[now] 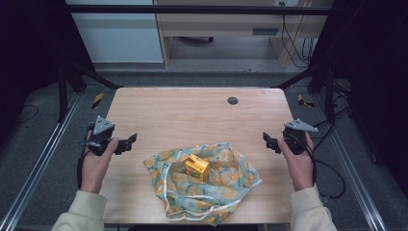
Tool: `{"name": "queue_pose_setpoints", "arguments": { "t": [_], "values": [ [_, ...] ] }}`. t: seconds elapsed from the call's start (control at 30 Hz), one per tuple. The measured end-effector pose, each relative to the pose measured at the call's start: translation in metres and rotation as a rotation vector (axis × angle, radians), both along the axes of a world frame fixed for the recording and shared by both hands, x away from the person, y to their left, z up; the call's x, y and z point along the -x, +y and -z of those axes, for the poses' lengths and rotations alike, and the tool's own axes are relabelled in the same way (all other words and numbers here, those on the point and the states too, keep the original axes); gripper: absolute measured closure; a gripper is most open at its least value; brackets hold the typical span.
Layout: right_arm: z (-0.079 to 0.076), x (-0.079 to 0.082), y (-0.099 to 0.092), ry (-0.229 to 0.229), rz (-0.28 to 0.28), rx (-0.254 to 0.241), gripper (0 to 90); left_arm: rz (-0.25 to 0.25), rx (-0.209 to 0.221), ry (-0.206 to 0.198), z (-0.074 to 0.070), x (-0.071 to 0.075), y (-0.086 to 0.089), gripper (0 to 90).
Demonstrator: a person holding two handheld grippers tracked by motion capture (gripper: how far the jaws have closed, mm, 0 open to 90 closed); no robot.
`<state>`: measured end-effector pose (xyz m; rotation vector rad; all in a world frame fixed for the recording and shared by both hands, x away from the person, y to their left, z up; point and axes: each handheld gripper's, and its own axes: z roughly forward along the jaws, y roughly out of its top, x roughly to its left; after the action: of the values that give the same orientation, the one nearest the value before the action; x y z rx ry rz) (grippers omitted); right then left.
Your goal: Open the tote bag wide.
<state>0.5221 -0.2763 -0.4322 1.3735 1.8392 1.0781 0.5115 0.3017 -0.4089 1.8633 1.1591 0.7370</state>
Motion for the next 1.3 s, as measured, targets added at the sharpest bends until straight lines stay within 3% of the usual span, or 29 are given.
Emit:
{"name": "queue_pose_setpoints", "arguments": {
  "t": [0.2,0.63,0.9,1.0,1.13,1.3],
  "values": [
    [0.009,-0.008,-0.008,0.052,0.052,0.009,9.0,-0.032,0.001,0.026,0.017,-0.005,0.011,7.6],
    [0.028,-0.005,-0.022,0.089,0.082,0.006,8.8,-0.087,-0.006,0.069,0.044,-0.007,0.034,8.0],
    [0.040,0.003,-0.026,0.123,0.074,0.012,8.5,-0.056,-0.047,0.095,0.053,-0.003,0.032,7.9],
    [0.044,0.009,-0.027,0.119,0.061,0.022,8.5,-0.028,-0.071,0.071,0.055,0.000,0.030,7.6],
    [0.051,0.022,-0.027,0.090,0.036,0.033,8.3,-0.029,-0.057,0.050,0.058,0.004,0.030,7.4],
    [0.056,0.033,-0.026,0.095,0.019,0.030,8.4,-0.018,-0.048,0.040,0.057,0.008,0.029,7.1]
  ]
}}
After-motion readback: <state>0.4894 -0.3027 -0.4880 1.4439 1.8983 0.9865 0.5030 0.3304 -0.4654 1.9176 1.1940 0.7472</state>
